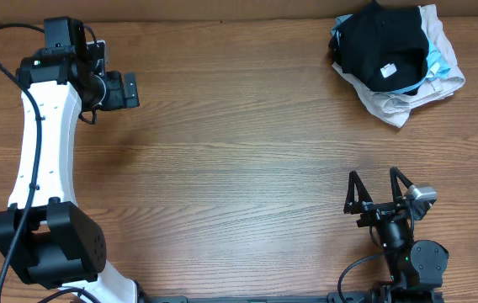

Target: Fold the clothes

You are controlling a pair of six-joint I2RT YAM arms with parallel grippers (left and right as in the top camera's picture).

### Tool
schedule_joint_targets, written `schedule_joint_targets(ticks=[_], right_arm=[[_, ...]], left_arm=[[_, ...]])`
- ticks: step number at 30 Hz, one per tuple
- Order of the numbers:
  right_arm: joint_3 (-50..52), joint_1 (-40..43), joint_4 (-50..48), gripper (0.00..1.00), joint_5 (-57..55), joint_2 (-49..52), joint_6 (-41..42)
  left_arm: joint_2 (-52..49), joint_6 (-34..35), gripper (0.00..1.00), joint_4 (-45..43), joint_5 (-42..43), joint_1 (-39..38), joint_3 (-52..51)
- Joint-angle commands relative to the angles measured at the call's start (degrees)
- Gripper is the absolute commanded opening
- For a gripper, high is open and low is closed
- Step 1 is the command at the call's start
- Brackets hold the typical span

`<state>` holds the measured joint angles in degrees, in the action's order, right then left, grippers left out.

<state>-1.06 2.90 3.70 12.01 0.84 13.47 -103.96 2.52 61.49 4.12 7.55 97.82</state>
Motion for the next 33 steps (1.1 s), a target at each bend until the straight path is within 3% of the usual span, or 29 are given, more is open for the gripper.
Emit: schedule_joint_targets(ticks=[1, 8, 20, 24, 33], right_arm=[[0.6, -0.3, -0.2, 1.00, -0.4, -0.7, 0.1], [0.6, -0.3, -0.2, 1.00, -0.4, -0.7, 0.1], [0.6, -0.3, -0.2, 1.00, -0.4, -0.7, 0.1], [0.6, -0.3, -0.2, 1.00, -0.4, -0.7, 0.1], [0.6, -0.3, -0.2, 1.00, -0.4, -0.7, 0.1]], left_arm=[[-0.6, -1.3, 1.00, 0.0, 0.4, 0.2, 0.2], [4.9, -1.3, 1.00, 0.0, 0.0, -0.1, 0.2], [29.5, -1.7, 1.00, -3.6, -4.6, -9.0, -5.3], [41.0, -1.7, 1.00, -13.0, -4.1, -10.8, -17.6], [70.6, 0.3, 1.00, -43.1, -2.7, -10.4, -59.6]])
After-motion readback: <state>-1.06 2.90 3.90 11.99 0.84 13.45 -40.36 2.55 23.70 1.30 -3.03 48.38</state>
